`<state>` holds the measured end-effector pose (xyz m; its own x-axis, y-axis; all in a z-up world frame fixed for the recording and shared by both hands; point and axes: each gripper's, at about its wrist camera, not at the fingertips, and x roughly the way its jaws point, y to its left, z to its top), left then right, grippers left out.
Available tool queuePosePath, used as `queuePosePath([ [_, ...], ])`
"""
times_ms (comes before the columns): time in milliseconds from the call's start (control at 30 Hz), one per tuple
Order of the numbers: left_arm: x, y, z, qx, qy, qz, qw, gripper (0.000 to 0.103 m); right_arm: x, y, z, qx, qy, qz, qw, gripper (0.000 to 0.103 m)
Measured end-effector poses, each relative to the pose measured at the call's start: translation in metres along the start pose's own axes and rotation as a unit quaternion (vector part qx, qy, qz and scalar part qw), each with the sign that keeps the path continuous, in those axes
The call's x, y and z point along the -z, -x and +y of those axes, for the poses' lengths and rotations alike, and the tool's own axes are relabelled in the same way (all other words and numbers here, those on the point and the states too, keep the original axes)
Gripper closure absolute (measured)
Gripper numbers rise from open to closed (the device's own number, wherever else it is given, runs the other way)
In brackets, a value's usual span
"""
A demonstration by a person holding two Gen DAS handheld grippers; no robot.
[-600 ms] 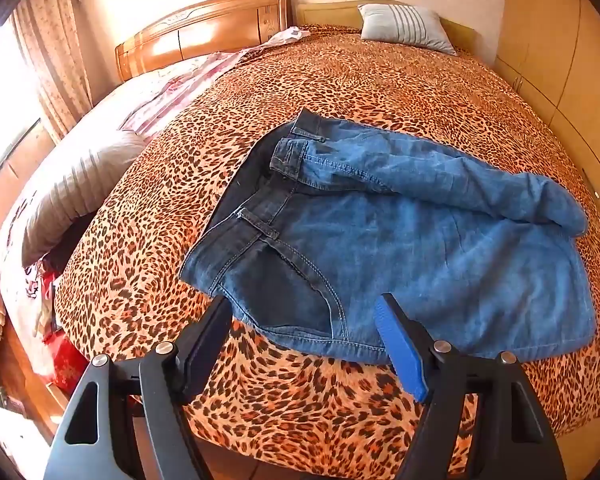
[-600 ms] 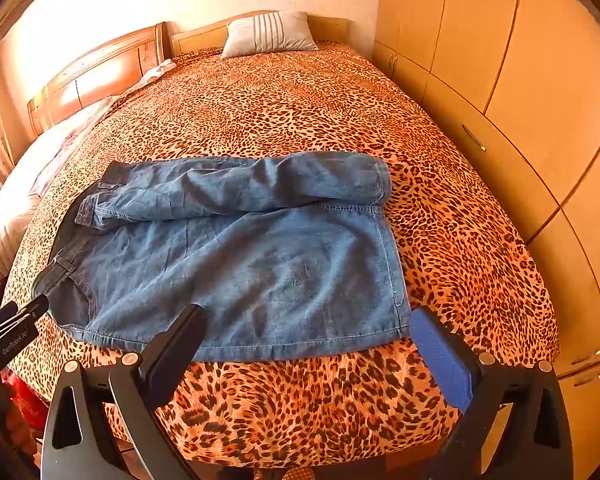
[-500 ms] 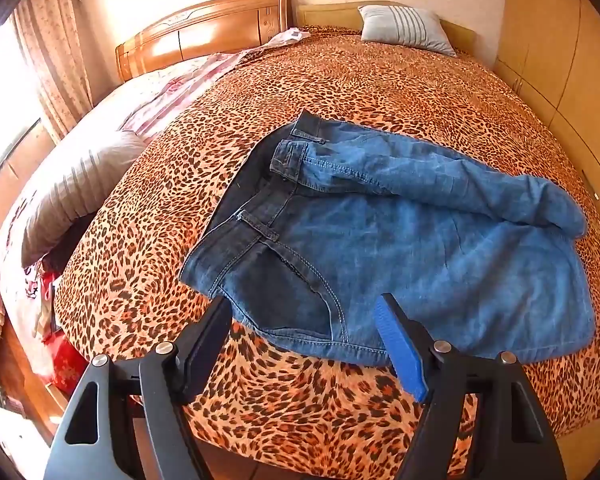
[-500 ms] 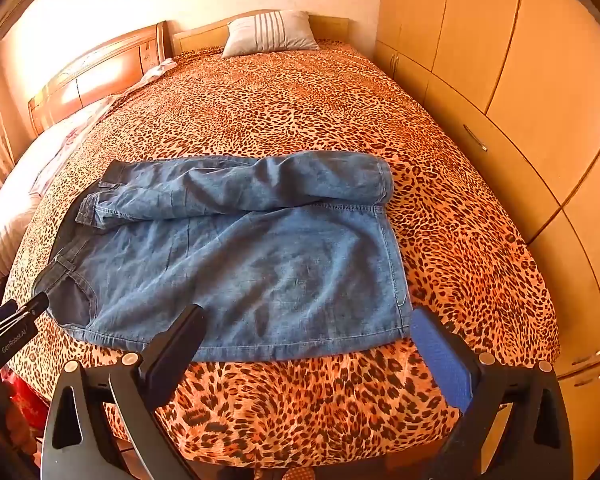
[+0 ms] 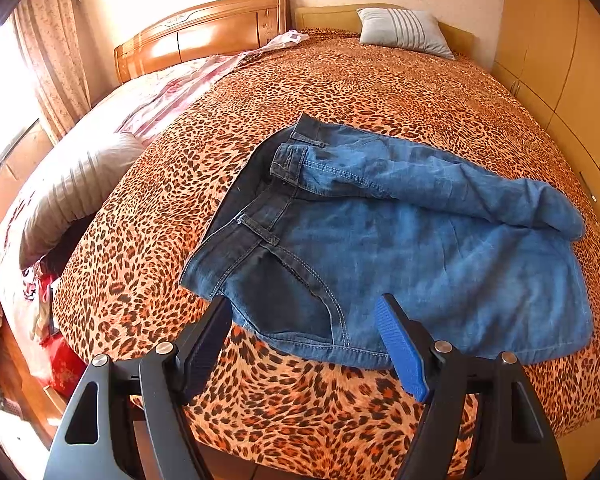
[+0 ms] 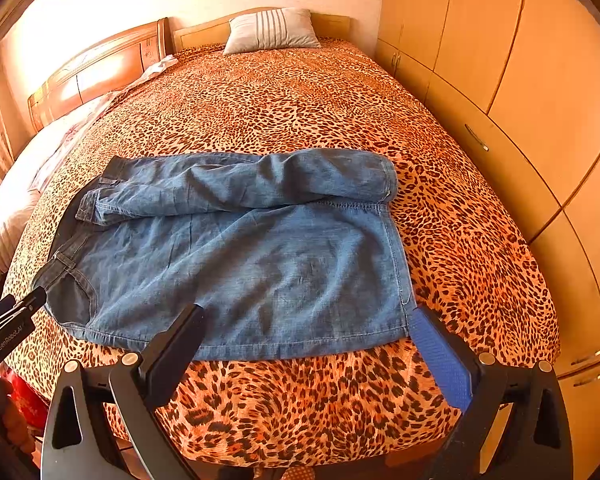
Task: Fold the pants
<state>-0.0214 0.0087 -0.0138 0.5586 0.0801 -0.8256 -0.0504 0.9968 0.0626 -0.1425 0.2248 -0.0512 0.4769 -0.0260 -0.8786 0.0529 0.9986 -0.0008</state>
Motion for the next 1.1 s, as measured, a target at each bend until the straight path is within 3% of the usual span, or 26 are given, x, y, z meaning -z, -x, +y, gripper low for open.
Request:
queuePosePath([
  [967, -0.006, -0.011, -0.002, 0.008, -0.007, 0.003, 0.9999, 0.029, -0.006, -0.005, 0.004, 0.003, -0.007, 0.003, 1.0, 0.001],
  [1100, -0.008, -0.014, -0.003, 0.01, -0.009, 0.005, 0.9999, 0.029, -0.008, -0.009, 0.005, -0.004, -0.014, 0.023, 1.0, 0.001],
])
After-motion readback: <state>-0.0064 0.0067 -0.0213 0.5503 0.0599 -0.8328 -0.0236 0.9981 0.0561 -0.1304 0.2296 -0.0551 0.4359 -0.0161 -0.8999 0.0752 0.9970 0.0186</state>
